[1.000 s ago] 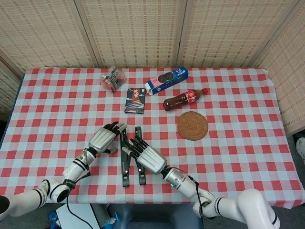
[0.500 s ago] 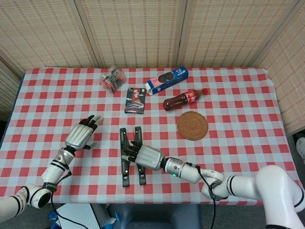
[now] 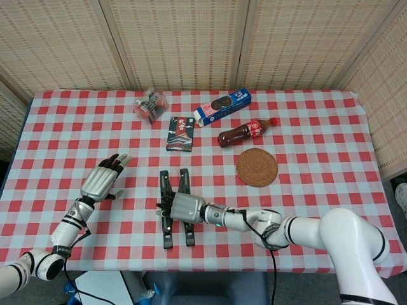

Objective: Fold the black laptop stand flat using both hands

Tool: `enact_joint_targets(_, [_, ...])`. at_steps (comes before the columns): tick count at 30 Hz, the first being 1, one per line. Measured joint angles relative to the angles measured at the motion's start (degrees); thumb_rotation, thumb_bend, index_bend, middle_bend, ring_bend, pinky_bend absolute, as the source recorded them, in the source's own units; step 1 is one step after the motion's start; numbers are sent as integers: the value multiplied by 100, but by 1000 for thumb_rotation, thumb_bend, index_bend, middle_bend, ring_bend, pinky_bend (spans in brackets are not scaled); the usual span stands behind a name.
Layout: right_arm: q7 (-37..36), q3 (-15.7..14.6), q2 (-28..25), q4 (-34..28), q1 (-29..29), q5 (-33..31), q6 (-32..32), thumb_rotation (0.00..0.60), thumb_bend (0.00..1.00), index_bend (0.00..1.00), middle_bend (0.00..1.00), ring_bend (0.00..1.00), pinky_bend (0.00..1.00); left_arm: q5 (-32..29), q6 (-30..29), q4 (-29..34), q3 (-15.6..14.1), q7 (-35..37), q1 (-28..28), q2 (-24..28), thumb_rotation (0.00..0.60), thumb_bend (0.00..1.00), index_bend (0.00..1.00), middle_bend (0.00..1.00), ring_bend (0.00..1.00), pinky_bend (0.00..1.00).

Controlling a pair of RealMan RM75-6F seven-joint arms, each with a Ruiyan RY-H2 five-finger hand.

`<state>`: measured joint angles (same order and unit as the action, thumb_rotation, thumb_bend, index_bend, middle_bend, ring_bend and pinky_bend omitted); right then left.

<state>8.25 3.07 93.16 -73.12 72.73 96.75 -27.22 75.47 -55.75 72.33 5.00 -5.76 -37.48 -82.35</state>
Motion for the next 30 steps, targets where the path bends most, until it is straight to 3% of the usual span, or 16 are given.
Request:
enact_joint_targets(20, [-421,-336,479,623,532,157,111,600,14,0,1,0,0,71,-65,-138,-2,212,134,21,600,253,0,0,0,173])
enact_joint_targets(24, [-516,-381,504,678,568,152,60,600,63,18,81,0,0,86,-71,-152,3,235,146,12,600,253,0,0,0,173])
enact_joint_targets(30, [-589,-408,515,730,608,103,38,600,146,161,194,0,0,102,-74,-157,15,236,149,-3,600,253,0,0,0,173])
